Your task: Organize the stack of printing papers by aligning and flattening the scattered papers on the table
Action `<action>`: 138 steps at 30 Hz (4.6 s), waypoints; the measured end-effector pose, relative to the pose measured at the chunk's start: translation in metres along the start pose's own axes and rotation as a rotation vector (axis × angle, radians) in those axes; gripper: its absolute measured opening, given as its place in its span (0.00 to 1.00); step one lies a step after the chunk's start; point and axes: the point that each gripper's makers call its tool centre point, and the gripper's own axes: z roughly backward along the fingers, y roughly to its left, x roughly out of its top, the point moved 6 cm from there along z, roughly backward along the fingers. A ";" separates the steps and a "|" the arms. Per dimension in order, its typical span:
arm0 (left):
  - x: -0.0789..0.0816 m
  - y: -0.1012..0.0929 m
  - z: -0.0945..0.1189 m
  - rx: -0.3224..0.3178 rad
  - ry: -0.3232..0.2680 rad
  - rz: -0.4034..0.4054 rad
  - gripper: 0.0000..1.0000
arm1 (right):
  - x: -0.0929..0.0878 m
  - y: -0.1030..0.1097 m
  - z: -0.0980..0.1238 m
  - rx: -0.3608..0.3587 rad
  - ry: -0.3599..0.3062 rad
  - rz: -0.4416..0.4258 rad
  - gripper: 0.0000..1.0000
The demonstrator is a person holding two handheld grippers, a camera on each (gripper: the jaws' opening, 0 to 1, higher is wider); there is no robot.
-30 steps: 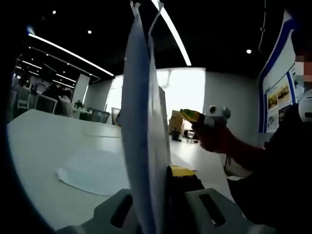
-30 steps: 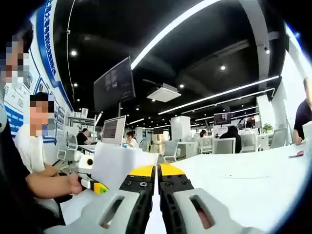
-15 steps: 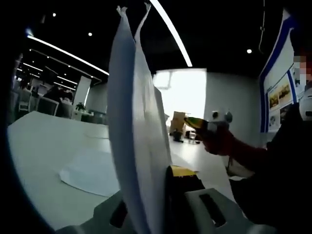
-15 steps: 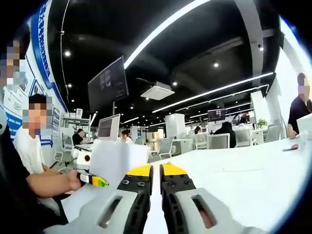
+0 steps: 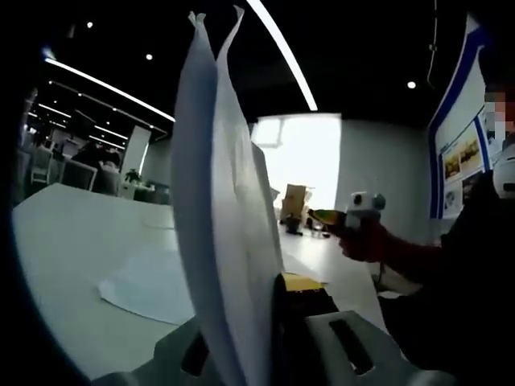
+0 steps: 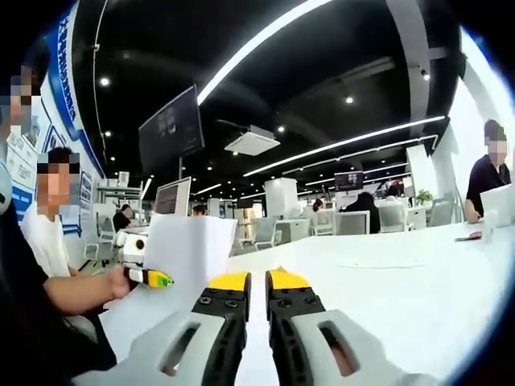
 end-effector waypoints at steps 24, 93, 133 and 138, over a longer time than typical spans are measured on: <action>0.005 0.009 0.006 0.047 -0.037 -0.001 0.07 | -0.018 -0.004 0.022 -0.041 0.066 -0.004 0.07; 0.010 0.031 0.023 0.284 -0.068 0.009 0.06 | 0.010 -0.036 -0.073 -0.003 0.340 0.219 0.45; 0.010 0.028 0.023 0.275 -0.067 0.012 0.06 | -0.001 -0.041 -0.121 0.027 0.393 0.217 0.49; 0.010 0.029 0.023 0.283 -0.062 0.008 0.06 | -0.002 -0.047 -0.127 0.033 0.392 0.215 0.49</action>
